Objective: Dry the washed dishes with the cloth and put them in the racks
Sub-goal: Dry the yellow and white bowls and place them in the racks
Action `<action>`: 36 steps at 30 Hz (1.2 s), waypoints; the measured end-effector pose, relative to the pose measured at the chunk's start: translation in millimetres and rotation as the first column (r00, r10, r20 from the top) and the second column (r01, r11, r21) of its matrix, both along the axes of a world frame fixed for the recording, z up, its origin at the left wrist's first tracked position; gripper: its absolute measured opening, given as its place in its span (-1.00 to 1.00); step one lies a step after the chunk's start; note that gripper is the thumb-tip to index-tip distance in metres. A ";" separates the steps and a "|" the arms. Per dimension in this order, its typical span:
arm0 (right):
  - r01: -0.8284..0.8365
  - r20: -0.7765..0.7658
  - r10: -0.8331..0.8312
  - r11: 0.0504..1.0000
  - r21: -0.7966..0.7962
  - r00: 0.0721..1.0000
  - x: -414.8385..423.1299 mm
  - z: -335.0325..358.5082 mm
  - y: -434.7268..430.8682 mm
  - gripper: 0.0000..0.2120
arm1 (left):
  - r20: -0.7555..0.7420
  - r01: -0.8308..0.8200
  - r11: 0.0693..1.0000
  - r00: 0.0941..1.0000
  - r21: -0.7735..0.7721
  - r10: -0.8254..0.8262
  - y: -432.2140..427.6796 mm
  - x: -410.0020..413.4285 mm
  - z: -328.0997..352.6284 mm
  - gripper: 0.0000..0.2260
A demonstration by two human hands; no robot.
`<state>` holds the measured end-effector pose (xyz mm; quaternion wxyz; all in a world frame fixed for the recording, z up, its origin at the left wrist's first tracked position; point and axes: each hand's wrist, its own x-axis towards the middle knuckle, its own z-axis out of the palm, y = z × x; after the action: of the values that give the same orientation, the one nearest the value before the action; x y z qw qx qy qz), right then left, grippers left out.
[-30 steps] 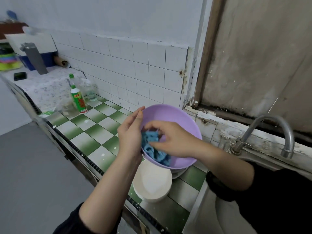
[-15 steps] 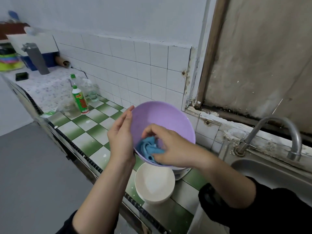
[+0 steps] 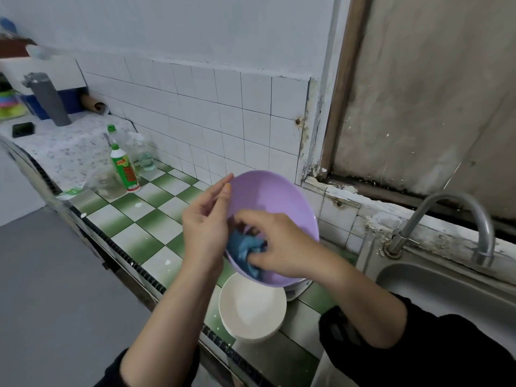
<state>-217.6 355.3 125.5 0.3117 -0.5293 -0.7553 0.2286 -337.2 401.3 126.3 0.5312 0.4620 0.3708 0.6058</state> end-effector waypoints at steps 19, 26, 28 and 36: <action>-0.043 -0.444 0.014 0.998 -0.054 0.896 10.6 -18.7 -4.4 -0.49 | 0.028 0.172 0.983 0.985 -0.062 -0.170 3.0 3.8 -3.7 -0.80; 0.048 0.524 -0.039 0.999 -0.002 0.851 43.1 -14.0 -17.5 -0.45 | 0.013 0.117 0.988 0.993 -0.104 -0.117 12.8 -10.5 -9.9 -0.87; 0.115 0.583 -0.142 0.990 0.083 0.800 45.2 -11.4 -14.5 -0.43 | 0.010 0.090 0.990 0.996 -0.105 -0.089 13.2 -11.0 -8.5 -0.87; -0.007 0.072 0.016 0.993 -0.116 0.997 4.6 -23.8 -32.1 -0.50 | -0.011 -0.020 0.998 1.000 -0.052 0.020 9.8 -5.6 -11.2 -0.88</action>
<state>-212.9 323.2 101.7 0.2516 -0.5501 -0.7545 0.2544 -342.8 411.1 115.1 0.5350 0.4475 0.3938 0.5987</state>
